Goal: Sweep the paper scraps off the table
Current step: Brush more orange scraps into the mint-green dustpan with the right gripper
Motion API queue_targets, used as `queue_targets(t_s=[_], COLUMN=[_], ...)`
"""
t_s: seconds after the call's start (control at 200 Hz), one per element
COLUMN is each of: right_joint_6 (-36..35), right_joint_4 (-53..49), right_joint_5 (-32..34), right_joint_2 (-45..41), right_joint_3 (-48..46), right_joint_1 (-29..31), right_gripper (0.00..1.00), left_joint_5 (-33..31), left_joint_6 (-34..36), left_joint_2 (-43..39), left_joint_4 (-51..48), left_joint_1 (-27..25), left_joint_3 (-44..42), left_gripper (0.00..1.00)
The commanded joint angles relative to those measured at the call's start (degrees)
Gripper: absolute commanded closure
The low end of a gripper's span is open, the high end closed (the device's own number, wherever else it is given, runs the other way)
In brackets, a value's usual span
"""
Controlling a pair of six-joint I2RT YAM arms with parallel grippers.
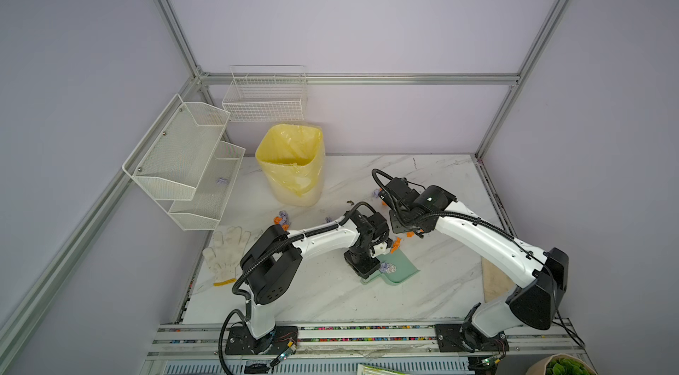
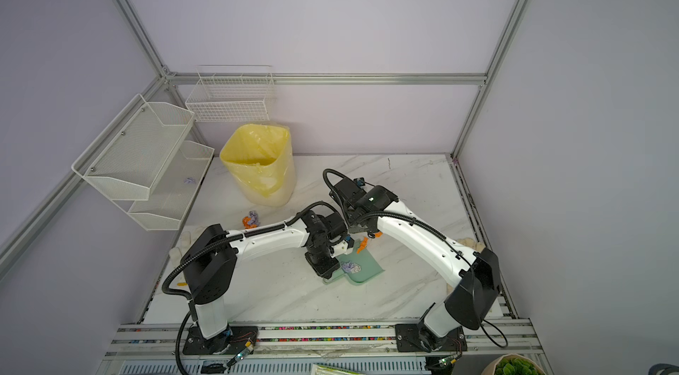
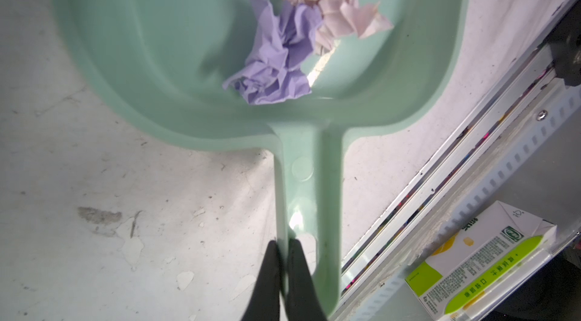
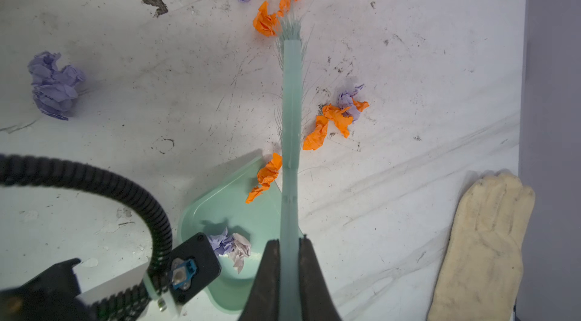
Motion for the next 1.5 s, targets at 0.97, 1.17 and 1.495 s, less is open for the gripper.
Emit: queue_targets(t_s=[0.97,1.17,1.495], right_joint_6=[2.01,5.36,6.05], right_joint_4=[1.87,0.54,-2.06], right_joint_5=[-14.79,-11.65,-6.34], right_joint_2=[-11.87,-14.93,-11.16], right_joint_3=[-8.85,-8.87,-9.77], right_joint_1=[0.23,0.23,0.23], right_gripper=[1.0,1.0,1.0], left_joint_5=[-0.18,-0.82,-1.54], left_joint_6=[-2.62,-2.67,-3.46], left_joint_2=[-4.57,-6.9,-11.98], left_joint_4=[-0.01,-1.21,-3.37], left_joint_1=[1.49,1.44,1.44], left_joint_3=[-4.87,-6.1,-8.47], left_gripper=[1.0,1.0,1.0])
